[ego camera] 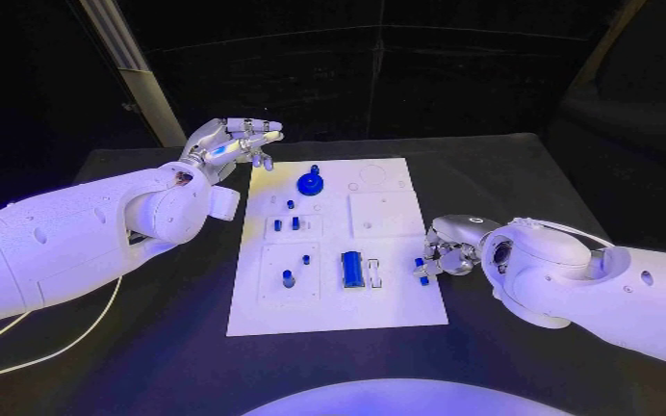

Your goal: Assemble the parts on the task board

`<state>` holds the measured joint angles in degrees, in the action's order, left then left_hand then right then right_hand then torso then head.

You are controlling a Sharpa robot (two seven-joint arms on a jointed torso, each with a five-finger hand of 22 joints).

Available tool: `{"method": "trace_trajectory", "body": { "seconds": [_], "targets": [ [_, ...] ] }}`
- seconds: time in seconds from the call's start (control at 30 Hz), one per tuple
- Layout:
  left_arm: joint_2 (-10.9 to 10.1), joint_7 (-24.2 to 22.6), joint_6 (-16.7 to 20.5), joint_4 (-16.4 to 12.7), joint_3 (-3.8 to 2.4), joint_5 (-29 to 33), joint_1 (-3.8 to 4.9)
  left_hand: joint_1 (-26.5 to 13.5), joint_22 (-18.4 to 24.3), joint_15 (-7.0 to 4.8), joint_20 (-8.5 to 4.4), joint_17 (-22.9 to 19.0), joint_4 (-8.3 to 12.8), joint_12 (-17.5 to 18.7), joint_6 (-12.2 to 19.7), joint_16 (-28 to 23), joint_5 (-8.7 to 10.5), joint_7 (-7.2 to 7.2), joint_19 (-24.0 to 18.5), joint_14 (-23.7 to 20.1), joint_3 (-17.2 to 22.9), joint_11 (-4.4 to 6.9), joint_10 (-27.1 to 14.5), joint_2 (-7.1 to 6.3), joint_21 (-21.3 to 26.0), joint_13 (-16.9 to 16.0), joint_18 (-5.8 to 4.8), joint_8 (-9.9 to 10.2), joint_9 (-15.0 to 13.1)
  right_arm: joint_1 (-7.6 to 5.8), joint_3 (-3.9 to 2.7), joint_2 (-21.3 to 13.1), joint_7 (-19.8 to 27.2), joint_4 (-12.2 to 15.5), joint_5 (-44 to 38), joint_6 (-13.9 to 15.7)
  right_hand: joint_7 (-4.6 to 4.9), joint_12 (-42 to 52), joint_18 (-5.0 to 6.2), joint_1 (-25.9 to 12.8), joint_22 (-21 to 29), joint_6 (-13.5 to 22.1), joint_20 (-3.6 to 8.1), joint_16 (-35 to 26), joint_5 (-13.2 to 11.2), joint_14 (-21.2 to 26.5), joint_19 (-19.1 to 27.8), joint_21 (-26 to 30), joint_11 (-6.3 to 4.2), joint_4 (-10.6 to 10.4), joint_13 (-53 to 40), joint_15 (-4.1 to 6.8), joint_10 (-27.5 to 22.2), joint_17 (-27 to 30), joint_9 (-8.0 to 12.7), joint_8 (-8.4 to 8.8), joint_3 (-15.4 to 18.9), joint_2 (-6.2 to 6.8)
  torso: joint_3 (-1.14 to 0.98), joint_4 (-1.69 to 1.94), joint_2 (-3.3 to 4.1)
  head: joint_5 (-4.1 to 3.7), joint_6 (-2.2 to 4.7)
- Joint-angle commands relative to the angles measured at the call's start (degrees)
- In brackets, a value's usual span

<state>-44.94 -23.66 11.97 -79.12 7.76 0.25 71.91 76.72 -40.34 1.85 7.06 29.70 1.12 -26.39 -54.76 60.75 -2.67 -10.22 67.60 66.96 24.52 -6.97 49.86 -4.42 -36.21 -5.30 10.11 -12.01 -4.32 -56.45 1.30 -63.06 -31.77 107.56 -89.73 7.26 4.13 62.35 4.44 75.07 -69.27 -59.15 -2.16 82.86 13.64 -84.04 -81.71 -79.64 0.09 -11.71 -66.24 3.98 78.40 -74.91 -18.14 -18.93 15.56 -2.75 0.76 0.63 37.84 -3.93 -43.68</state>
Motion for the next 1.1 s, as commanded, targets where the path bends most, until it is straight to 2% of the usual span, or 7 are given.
{"method": "trace_trajectory", "body": {
  "seconds": [0.03, 0.13, 0.27, 0.53, 0.7, 0.9, 1.1],
  "targets": [
    [-0.03, -0.25, -0.71, -0.14, -0.04, 0.11, 0.1, 0.58, 0.05, 0.01, 0.37, -0.04, 0.01, -0.35, 0.55, -0.03, -0.25, 0.04, -0.09, -0.45, -0.31, 0.13, -0.36, 0.05, 0.38, 0.1, 0.35, -0.24, -0.03, 0.18, 0.2, 0.77, -1.03, -0.44, -2.54, -2.04, -0.04, -0.13, -0.36, 2.45, -0.06, -0.28, 0.12, -0.36, -0.06, -3.4, -0.17, 0.22, -0.51, 1.44, -0.05, 0.3, 0.0, -1.47, -0.07, 0.39, -0.75, -0.63, 0.02, -0.03, -0.01, 0.24, -0.13],
    [-0.04, -0.24, -0.72, -0.2, -0.04, 0.11, 0.1, 0.58, 0.05, 0.01, 0.37, -0.04, 0.01, -0.35, 0.55, -0.03, -0.25, 0.04, -0.09, -0.45, -0.31, 0.13, -0.36, 0.05, 0.38, 0.1, 0.35, -0.24, -0.03, 0.19, 0.2, 1.47, -1.5, -0.81, -4.08, -2.65, -0.08, -0.37, -0.36, 4.72, -0.05, -0.17, 0.22, -0.4, -1.34, -3.39, -0.16, 0.25, -0.59, 2.81, 0.07, 0.39, -0.13, -1.44, -0.25, 0.55, -1.89, -1.34, 0.03, 0.05, 0.02, 0.27, -0.23],
    [-0.1, -0.23, -0.7, -0.25, -0.04, 0.11, 0.1, 0.58, 0.05, 0.01, 0.37, -0.04, 0.01, -0.35, 0.55, -0.03, -0.25, 0.04, -0.09, -0.45, -0.31, 0.13, -0.36, 0.05, 0.38, 0.1, 0.35, -0.24, -0.03, 0.2, 0.2, 2.33, -1.96, -1.28, -6.0, -4.25, 0.03, -0.9, -0.36, 7.35, 0.03, 0.15, 0.29, -0.55, -4.8, -3.34, -0.1, 0.34, -0.55, 4.6, 0.37, 0.39, -0.42, -1.29, -0.35, 1.11, -3.7, -2.02, 0.05, 0.17, -0.04, 0.32, -0.26],
    [-0.23, -0.21, -0.69, -0.32, -0.04, 0.1, 0.1, 0.58, 0.05, 0.01, 0.37, -0.04, 0.01, -0.35, 0.55, -0.03, -0.25, 0.04, -0.09, -0.45, -0.31, 0.13, -0.36, 0.05, 0.38, 0.1, 0.35, -0.24, -0.03, 0.23, 0.22, 3.6, -1.98, -1.6, -7.69, -6.27, 0.52, -1.84, -0.29, 8.99, 0.44, 0.86, 0.09, -0.91, -5.15, -3.22, 0.13, 0.66, -0.21, 6.35, 0.96, 0.11, -0.96, -0.84, -0.12, 2.41, -5.11, -1.38, 0.03, -0.07, -0.06, 0.35, -0.32],
    [-0.22, -0.16, -0.75, -0.34, -0.04, 0.1, 0.1, 0.55, 0.08, 0.02, 0.39, -0.1, -0.02, -0.51, 0.62, 0.04, -0.25, 0.04, -0.08, -0.47, -0.36, 0.13, -0.42, 0.12, 0.41, 0.11, 0.35, -0.34, -0.03, 0.24, 0.22, 3.85, -2.07, -1.53, -8.07, -5.84, 0.9, -2.32, -0.28, 9.6, 0.49, 1.34, -0.1, -0.99, -3.61, -3.21, 0.18, 0.74, 0.09, 7.1, 1.25, -0.11, -1.27, -0.81, 0.31, 3.66, -6.42, -1.41, 0.03, -0.03, -0.07, 0.24, -0.42],
    [-0.2, -0.11, -0.78, -0.36, -0.04, 0.1, 0.1, 0.55, 0.08, 0.02, 0.39, -0.1, -0.02, -0.51, 0.62, 0.04, -0.25, 0.04, -0.08, -0.47, -0.36, 0.13, -0.42, 0.12, 0.41, 0.11, 0.35, -0.34, -0.03, 0.24, 0.22, 4.01, -2.21, -1.34, -8.34, -4.05, 1.22, -2.59, -0.27, 9.46, 0.4, 1.1, -0.29, -1.0, 1.11, -3.24, 0.14, 0.74, 0.26, 7.38, 1.37, -0.31, -1.44, -0.93, 1.23, 5.38, -8.49, -0.99, 0.02, 0.04, -0.09, 0.14, -0.47],
    [-0.15, -0.1, -0.82, -0.34, -0.04, 0.1, 0.1, 0.55, 0.08, 0.02, 0.39, -0.1, -0.02, -0.51, 0.62, 0.04, -0.25, 0.04, -0.08, -0.47, -0.36, 0.13, -0.42, 0.12, 0.41, 0.11, 0.35, -0.34, -0.03, 0.24, 0.22, 4.08, -2.5, -1.03, -7.81, -2.13, 1.28, -2.74, -0.3, 9.17, 0.23, 0.74, -0.29, -0.95, 4.14, -3.29, 0.04, 0.67, 0.33, 7.36, 1.44, -0.33, -1.45, -1.1, 2.11, 6.72, -11.08, -0.85, 0.03, 0.06, -0.09, 0.13, -0.44]
  ]
}}
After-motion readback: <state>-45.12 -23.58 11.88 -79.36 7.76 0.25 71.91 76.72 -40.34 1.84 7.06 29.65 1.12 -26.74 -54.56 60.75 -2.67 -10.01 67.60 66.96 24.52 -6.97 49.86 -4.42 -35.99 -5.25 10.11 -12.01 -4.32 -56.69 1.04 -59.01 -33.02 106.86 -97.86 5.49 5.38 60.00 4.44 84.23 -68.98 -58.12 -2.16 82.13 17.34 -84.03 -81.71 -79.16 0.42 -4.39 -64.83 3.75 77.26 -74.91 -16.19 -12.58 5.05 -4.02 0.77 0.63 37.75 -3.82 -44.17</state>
